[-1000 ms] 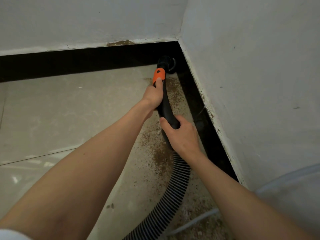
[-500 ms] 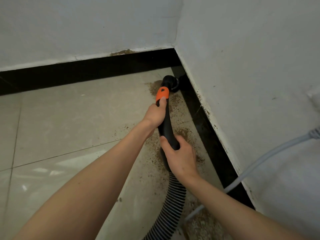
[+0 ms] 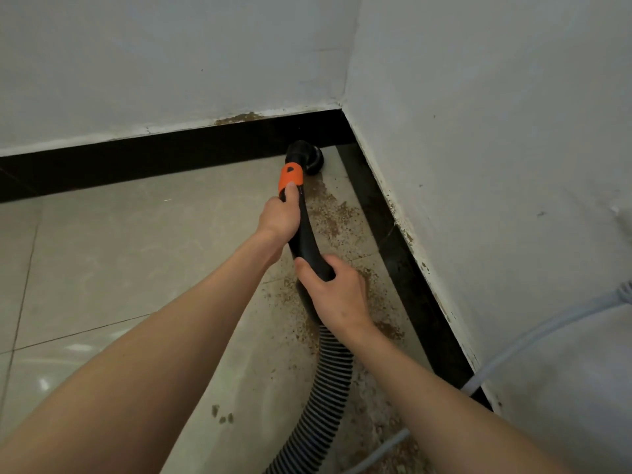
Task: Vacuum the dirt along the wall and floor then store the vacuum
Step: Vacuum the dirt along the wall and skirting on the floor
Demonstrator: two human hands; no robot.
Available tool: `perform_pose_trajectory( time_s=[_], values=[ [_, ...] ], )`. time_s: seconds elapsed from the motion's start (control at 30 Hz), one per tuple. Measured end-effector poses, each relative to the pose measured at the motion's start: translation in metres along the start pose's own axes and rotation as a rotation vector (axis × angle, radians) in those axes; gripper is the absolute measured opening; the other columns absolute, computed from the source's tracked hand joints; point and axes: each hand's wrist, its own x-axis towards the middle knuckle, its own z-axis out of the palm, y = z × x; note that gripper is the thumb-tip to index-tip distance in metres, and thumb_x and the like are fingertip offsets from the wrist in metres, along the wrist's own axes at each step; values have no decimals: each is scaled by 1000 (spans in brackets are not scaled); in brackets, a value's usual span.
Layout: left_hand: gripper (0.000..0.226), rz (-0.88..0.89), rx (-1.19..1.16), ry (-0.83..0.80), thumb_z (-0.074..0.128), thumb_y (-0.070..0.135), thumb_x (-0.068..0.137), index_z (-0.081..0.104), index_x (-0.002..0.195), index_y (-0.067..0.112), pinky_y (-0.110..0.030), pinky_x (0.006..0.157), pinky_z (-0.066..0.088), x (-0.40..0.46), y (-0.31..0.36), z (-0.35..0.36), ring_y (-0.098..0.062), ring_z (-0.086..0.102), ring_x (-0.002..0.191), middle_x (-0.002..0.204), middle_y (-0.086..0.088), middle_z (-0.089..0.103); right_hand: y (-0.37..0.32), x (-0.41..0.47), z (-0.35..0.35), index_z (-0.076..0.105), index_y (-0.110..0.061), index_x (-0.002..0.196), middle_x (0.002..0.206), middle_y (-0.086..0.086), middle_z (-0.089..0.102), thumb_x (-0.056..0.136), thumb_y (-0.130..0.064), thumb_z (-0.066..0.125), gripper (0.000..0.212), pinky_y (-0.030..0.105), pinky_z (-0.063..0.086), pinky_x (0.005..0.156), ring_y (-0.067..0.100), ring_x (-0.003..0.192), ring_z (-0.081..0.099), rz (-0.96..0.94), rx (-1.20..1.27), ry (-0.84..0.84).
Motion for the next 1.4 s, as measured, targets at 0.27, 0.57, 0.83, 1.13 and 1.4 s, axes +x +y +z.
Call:
perform_pose_trajectory(
  time_s=[0.27,0.57,0.83,1.13,1.4],
  values=[
    [55,11,62,-37,26,48,99,50,118,2,-32,69,44,7,5,8,-22,52,78,88,-8,53,4,5,-1,64,-26,84,78,0,66,88,-50,59,25,32,51,65,13,71,62,39,77,5],
    [55,20,67,-92,25,49,99,50,116,3,-36,79,46,-15,-6,10,-23,53,81,87,-7,53,13,-24,2,63,-28,84,75,-2,65,85,-56,57,29,37,53,66,16,71,64,75,61,37],
    [57,22,122,-146,23,48,100,51,113,1,-37,82,47,-34,-2,22,-26,55,86,94,-12,55,18,-40,-12,64,-28,83,74,-4,65,86,-54,59,26,37,54,70,14,72,63,78,60,66],
    [49,-61,-58,61,26,48,100,48,105,4,-35,78,47,-20,-12,-29,-22,54,78,83,-7,52,-12,-17,6,65,-23,82,78,0,69,84,-55,59,32,42,56,73,18,74,65,-8,-66,-91],
    [49,-95,-163,61,27,50,99,52,96,8,-39,86,49,-22,-34,-43,-21,54,79,83,-8,54,-12,-24,19,64,-25,89,78,0,68,85,-56,57,32,40,57,69,19,73,65,-48,-165,-123]
  ],
)
